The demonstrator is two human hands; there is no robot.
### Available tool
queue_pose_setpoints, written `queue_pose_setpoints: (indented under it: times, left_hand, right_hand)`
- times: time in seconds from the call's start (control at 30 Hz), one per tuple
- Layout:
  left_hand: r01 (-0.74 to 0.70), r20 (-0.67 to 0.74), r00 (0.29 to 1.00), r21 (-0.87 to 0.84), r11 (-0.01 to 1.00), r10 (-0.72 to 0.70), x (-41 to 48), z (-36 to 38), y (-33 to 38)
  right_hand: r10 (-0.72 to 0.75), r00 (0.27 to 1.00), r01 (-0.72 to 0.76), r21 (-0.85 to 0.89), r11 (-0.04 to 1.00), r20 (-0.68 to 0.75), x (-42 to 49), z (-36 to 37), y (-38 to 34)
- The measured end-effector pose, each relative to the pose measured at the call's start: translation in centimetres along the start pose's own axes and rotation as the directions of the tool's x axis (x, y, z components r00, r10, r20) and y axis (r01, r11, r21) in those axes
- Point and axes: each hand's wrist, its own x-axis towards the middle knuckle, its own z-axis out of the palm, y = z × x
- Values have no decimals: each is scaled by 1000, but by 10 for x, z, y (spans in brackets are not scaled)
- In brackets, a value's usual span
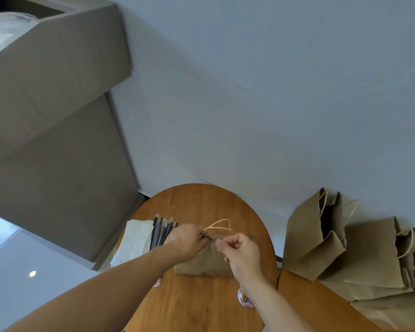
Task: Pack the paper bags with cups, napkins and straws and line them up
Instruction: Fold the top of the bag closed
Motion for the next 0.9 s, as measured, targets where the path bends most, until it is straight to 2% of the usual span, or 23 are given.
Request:
queue_pose_setpoints:
  times: [0.17, 0.27, 0.6, 0.73, 0.9]
  left_hand:
    - [18, -10, 1000, 0, 1000, -18, -2, -2, 0]
    - [15, -7, 1000, -4, 1000, -15, -2, -2, 1]
    - [-12, 11, 1000, -35, 999, 12, 3, -1, 5]
    - [4, 2, 1000, -42, 999, -4, 4, -1, 4]
    - [6, -30, 1000, 18, 1000, -5, 6, 2, 3]
  right_hand:
    - [-27, 999, 25, -48, 999, -41, 2, 4, 1]
    - [-22, 997, 22, -5, 1000, -74, 4, 5, 1]
    - [-38, 999, 37, 68, 997, 15, 12, 5, 0]
    - [-122, 992, 123, -80, 989, 23, 17, 4, 0]
    - [-241, 970, 235, -279, 931, 13, 27, 3, -3]
